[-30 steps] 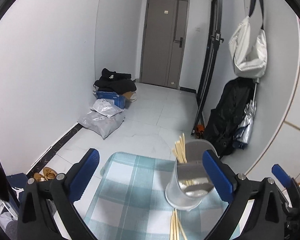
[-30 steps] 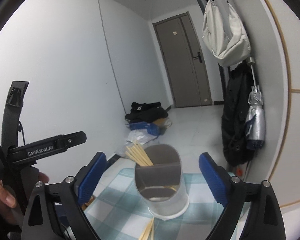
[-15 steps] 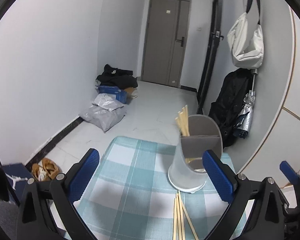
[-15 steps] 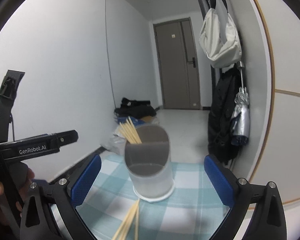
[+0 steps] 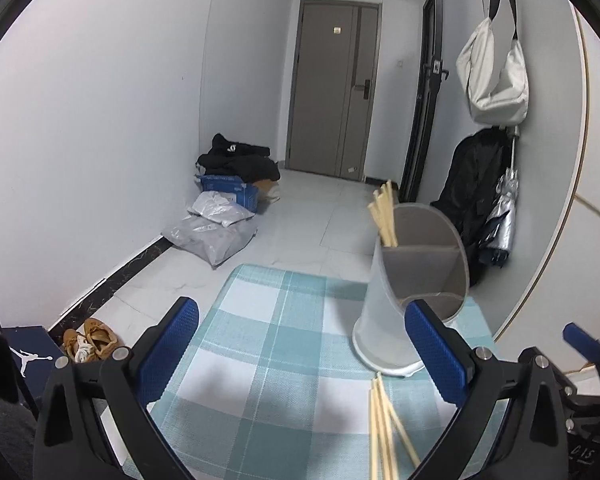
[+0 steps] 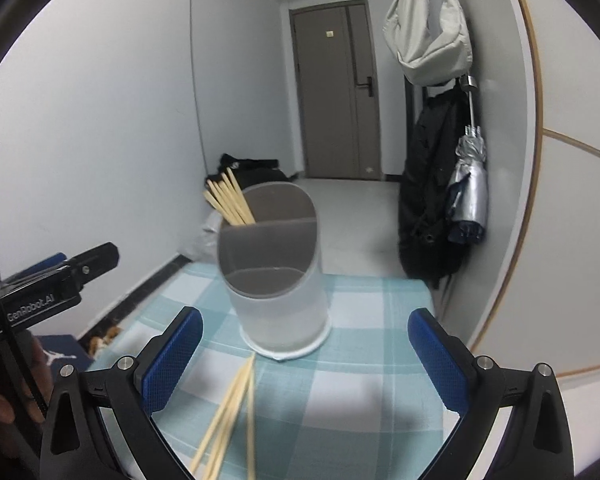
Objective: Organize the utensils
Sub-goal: 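Move both open tools back down toward the chopstick pile, then lower the right tool onto the pile and pinch one chopstick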
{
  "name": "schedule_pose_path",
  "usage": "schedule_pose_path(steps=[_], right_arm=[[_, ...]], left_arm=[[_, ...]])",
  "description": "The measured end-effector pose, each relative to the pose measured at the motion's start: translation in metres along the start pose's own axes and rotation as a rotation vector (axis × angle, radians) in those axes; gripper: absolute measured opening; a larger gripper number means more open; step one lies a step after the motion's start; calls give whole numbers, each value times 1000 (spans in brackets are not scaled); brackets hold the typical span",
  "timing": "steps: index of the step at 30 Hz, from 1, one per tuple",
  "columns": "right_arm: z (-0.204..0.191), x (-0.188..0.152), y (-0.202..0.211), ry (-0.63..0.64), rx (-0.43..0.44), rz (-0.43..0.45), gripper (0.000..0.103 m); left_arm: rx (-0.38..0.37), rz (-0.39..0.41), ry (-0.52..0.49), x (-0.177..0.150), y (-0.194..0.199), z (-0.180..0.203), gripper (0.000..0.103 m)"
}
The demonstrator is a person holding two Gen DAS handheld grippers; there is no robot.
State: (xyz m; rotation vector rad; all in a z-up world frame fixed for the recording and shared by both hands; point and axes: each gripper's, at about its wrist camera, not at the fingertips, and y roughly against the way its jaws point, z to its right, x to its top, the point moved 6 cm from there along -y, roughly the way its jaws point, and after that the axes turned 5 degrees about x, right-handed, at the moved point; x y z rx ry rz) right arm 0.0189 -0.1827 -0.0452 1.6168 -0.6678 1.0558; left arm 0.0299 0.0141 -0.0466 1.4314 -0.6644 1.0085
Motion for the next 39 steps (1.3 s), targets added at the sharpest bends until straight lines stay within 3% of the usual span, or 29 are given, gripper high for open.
schedule_pose_path(steps=[8, 16, 19, 22, 25, 29, 39], right_arm=[[-3, -14, -23, -21, 29, -108, 103], [-15, -36, -55, 7, 63, -269, 97], [-19, -47, -68, 34, 67, -337, 89], [-22, -62, -85, 61, 68, -428, 87], [-24, -73, -97, 110, 66, -489, 76], [-28, -88, -111, 129, 91, -571, 48], [-44, -98, -127, 187, 107, -647, 39]], left_arm=[[17, -122, 42, 1, -20, -17, 101], [-20, -84, 59, -3, -23, -22, 101], [-16, -48, 69, -2, -22, -25, 101], [14, -62, 45, -1, -30, -25, 101], [23, -68, 45, -1, -33, -26, 101], [5, -71, 79, 2, -33, -32, 101], [15, -170, 100, -7, -45, -40, 101]])
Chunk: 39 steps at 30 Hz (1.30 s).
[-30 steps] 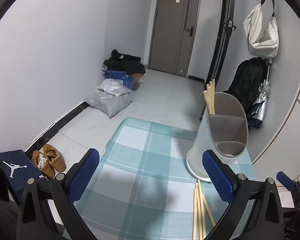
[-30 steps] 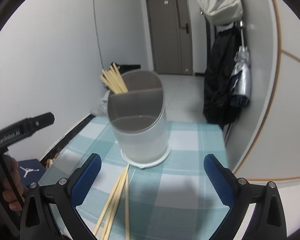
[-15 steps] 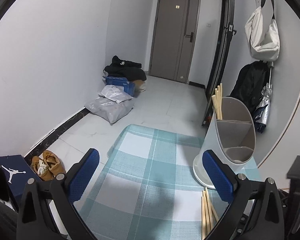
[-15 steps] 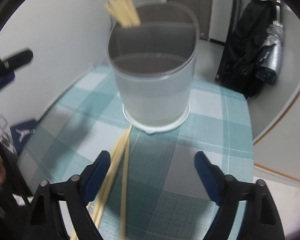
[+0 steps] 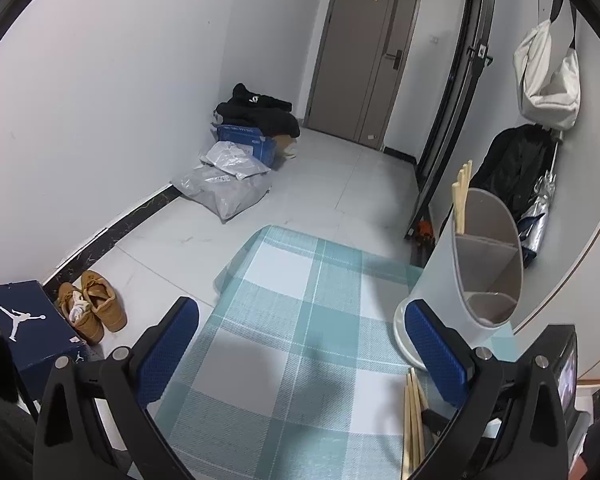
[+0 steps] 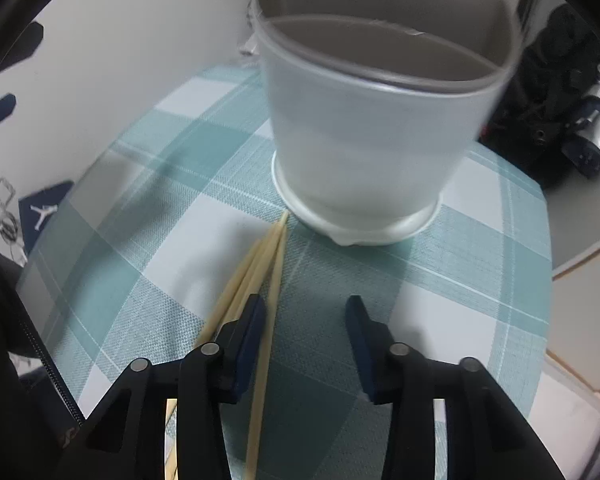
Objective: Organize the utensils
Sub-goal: 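Lower the right tool onto the pile and pinch one chopstick, then lift the chopstick with the right tool while the left tool pinches another chopstick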
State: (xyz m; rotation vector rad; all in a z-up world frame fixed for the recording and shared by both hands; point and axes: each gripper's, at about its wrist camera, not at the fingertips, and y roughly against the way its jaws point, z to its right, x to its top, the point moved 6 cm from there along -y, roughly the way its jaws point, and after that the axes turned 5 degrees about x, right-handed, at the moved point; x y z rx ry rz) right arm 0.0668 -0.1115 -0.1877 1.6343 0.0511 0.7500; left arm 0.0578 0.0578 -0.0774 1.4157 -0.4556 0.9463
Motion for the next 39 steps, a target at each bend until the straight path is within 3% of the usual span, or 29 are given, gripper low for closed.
schedule_pose_path(steps=[10, 13, 15, 20, 23, 28, 30, 33, 39], right_arm=[[-7, 13, -2, -6, 23, 8, 34], [-8, 16, -2, 0, 29, 38, 25], [-6, 18, -2, -7, 32, 56, 5], [9, 20, 5, -138, 131, 90, 3], [19, 20, 23, -189, 168, 139, 3], [39, 13, 49, -296, 249, 201, 3], [45, 11, 54, -340, 278, 222, 3], [53, 7, 66, -396, 320, 256, 3], [70, 1, 89, -489, 395, 322, 3]], left_arm=[[-46, -94, -22, -12, -10, 2, 101], [-38, -100, -21, -15, -11, 3, 101], [-38, -114, -27, -18, -12, 5, 101], [-17, -132, -88, -26, -14, 14, 101], [-53, -171, -126, -37, -14, 24, 101], [-74, -266, -176, -57, -21, 37, 100], [-91, -318, -204, -67, -25, 43, 93], [-91, -380, -258, -83, -29, 53, 90], [-102, -465, -261, -98, -32, 56, 87]])
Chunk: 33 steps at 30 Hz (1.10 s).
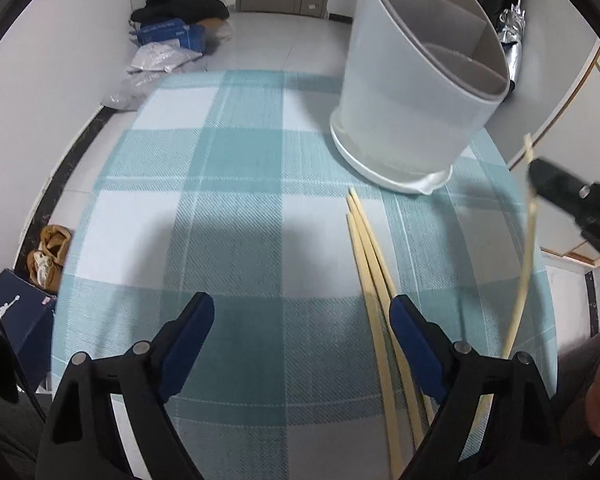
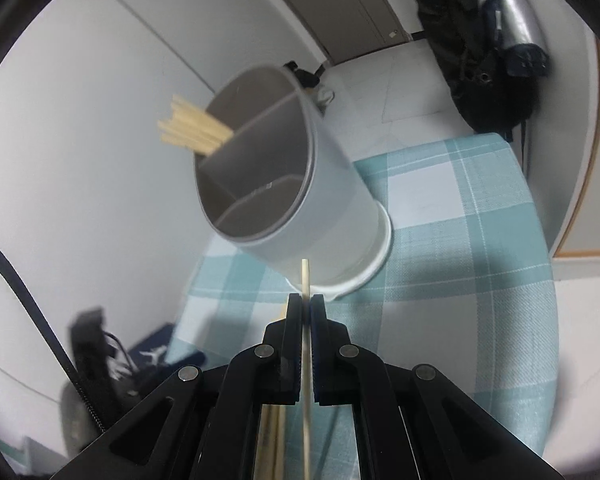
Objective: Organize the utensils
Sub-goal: 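Lift the chopstick with the right tool while the left tool pinches another chopstick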
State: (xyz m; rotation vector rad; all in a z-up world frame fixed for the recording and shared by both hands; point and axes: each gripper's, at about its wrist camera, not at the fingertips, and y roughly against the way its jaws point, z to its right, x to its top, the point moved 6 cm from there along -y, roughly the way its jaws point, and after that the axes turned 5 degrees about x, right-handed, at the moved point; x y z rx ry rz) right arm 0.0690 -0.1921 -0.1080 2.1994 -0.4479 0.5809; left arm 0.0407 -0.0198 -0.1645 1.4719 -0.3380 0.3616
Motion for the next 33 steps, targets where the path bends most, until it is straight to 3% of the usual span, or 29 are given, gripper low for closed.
schedule_pose_path(steps=[7, 13, 16, 19, 20, 21, 29, 33], right_arm=[[2, 8, 27, -29, 23, 66, 3], [5, 11, 33, -26, 15, 86, 3], [7, 13, 35, -26, 20, 94, 3], [6, 14, 37, -15, 16, 101, 3], [6, 14, 37, -12, 15, 101, 3], [6, 14, 37, -9, 13, 103, 3], [10, 14, 33, -2, -5, 104, 3], [6, 14, 34, 19, -14, 119, 3]], left_arm=[[70, -47, -57, -8, -9, 9, 85], [106, -38, -69, -5, -7, 10, 83], [103, -28, -68, 1, -8, 11, 69], [91, -24, -84, 5, -7, 18, 35], [84, -25, -89, 7, -8, 20, 15], [71, -30, -98, 8, -8, 24, 5], [24, -17, -36, 18, -7, 24, 3], [-17, 56, -7, 24, 18, 24, 3]])
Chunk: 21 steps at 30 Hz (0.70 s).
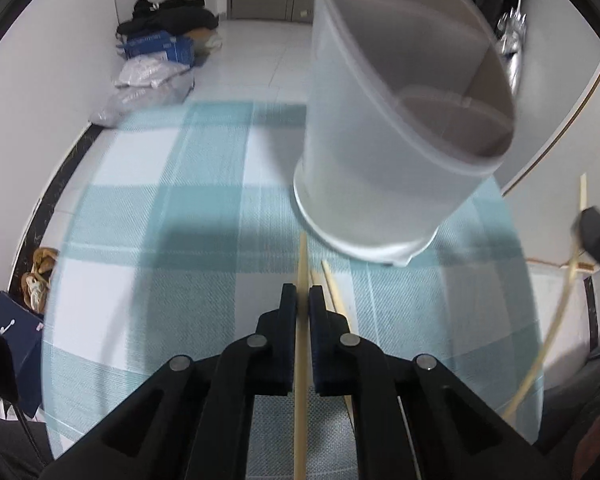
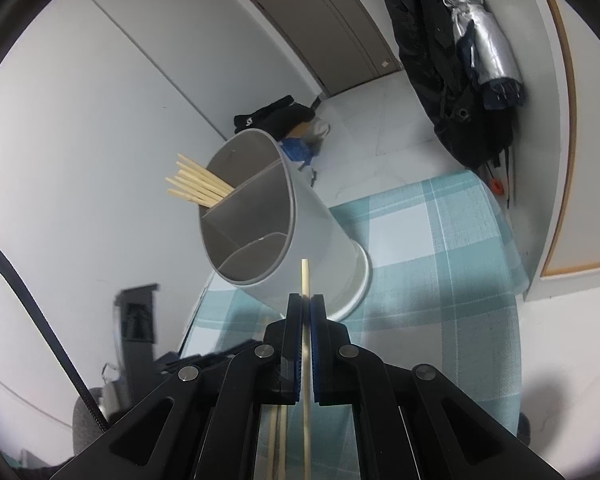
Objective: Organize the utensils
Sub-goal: 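Lift the chopstick with the right tool while the left tool pinches another chopstick, then raise both held chopsticks up over the white utensil holder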
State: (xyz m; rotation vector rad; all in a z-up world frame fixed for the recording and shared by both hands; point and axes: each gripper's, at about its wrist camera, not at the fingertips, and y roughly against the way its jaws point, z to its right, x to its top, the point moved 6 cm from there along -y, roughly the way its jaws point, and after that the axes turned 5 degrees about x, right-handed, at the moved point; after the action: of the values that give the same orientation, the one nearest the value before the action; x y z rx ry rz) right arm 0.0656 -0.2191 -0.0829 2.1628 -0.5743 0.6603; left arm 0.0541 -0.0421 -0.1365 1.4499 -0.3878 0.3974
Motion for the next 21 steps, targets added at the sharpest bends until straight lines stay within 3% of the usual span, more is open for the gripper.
schedule_pose_path(steps=[12, 21], right_arm=[[-38, -4, 13, 189, -14, 132, 3], [-66, -9, 21, 340, -35, 206, 3]], left_arm=[[-90, 216, 78, 13, 72, 1, 3], [-93, 255, 61, 24, 80, -6, 3]])
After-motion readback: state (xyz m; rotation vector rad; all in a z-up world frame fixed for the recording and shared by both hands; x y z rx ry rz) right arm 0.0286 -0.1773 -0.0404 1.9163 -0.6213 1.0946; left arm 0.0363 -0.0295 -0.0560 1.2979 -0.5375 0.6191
